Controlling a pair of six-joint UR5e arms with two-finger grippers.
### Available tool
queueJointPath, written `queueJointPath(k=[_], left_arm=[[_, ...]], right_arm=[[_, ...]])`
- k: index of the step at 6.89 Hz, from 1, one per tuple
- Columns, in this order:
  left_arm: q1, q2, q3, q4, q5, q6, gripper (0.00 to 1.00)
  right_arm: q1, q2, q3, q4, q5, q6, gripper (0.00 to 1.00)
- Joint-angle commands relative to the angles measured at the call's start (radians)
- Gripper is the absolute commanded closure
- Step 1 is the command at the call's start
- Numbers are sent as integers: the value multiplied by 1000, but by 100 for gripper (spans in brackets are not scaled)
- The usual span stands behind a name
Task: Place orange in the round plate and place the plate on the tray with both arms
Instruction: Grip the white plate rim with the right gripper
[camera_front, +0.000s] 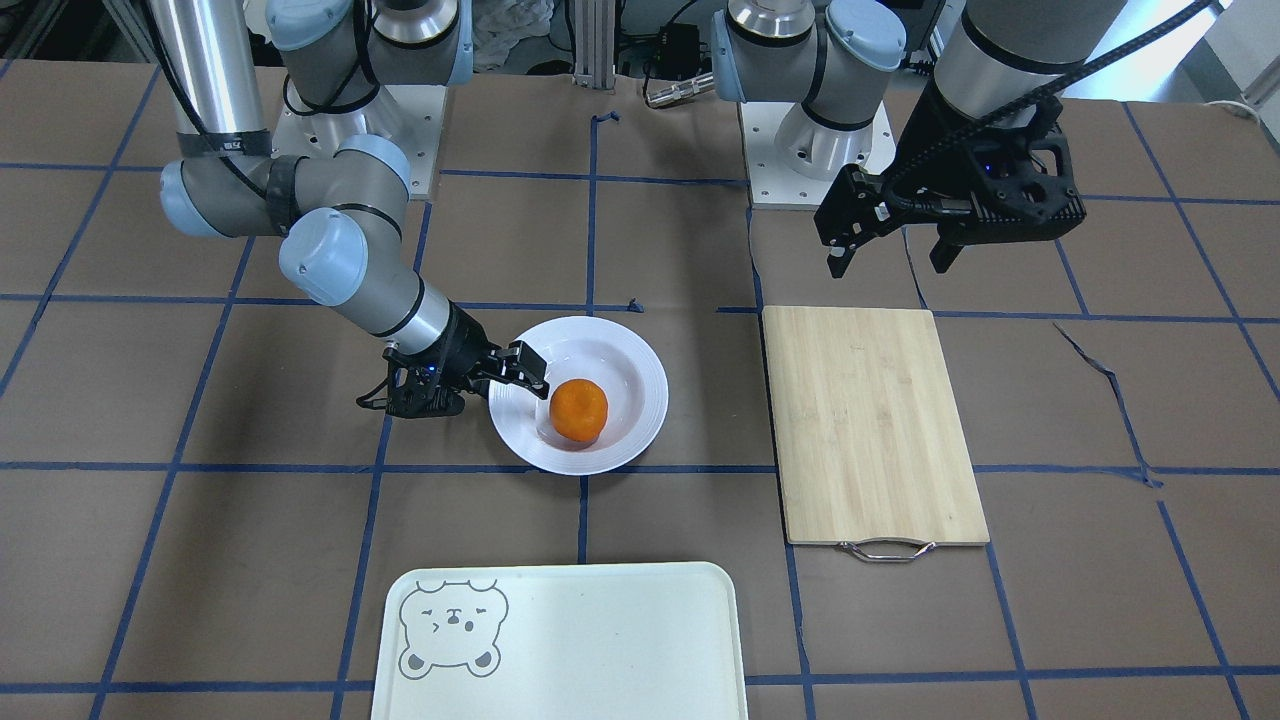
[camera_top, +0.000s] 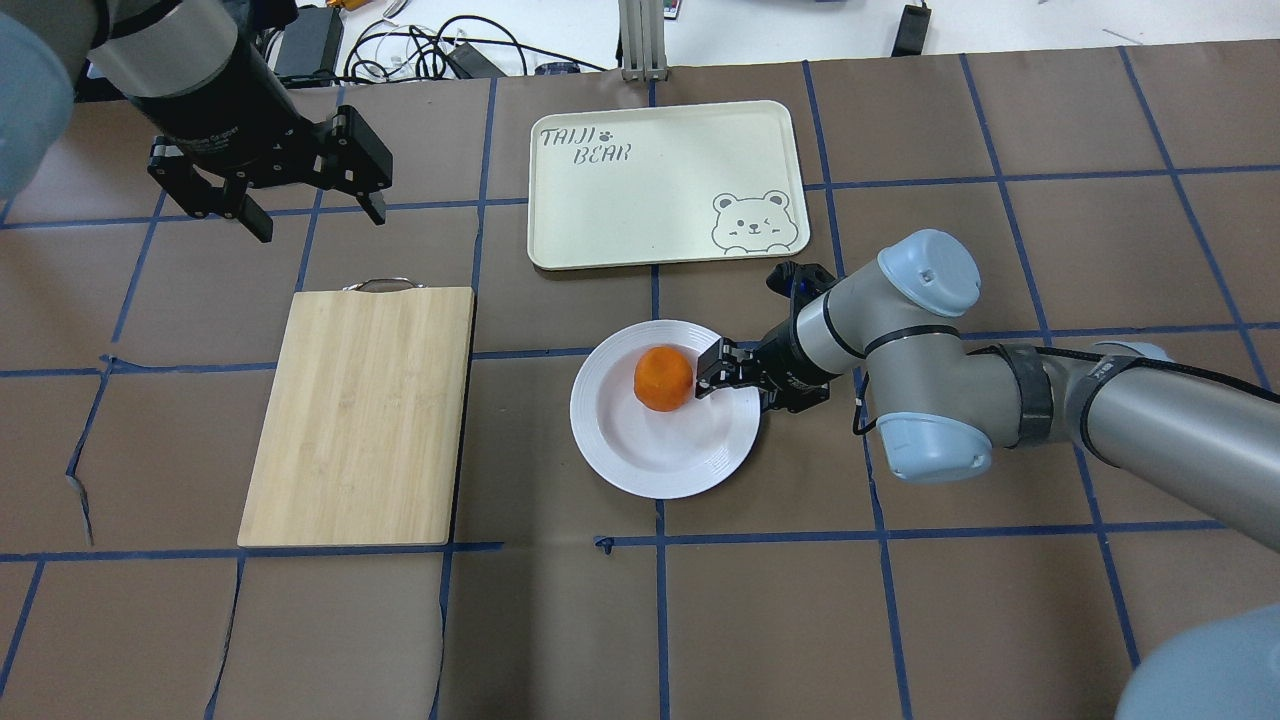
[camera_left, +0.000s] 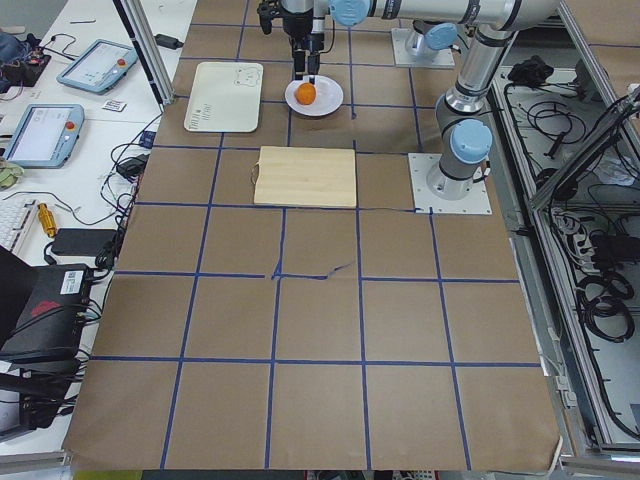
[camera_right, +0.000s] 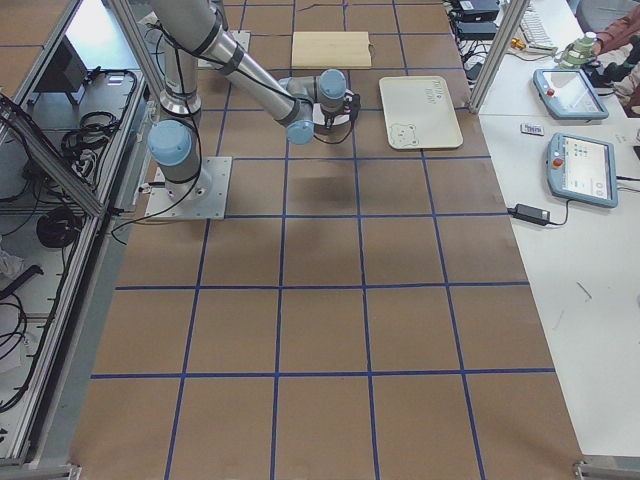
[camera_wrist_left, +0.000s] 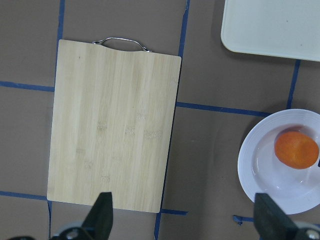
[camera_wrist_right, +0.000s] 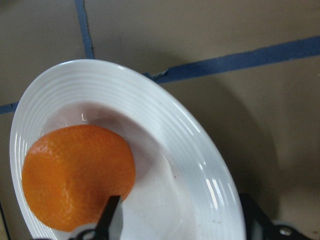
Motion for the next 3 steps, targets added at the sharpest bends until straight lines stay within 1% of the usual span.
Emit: queueJointPath(k=[1,2,3], left_arm=[[0,3,-2,-2,0,2,0],[0,3,-2,0,0,2,0],[0,4,-2,0,-2,2,0]], right_arm=[[2,0,18,-31,5,2,38],[2,1,18,-30,7,4,52],[2,1,20,-26,5,4,74]])
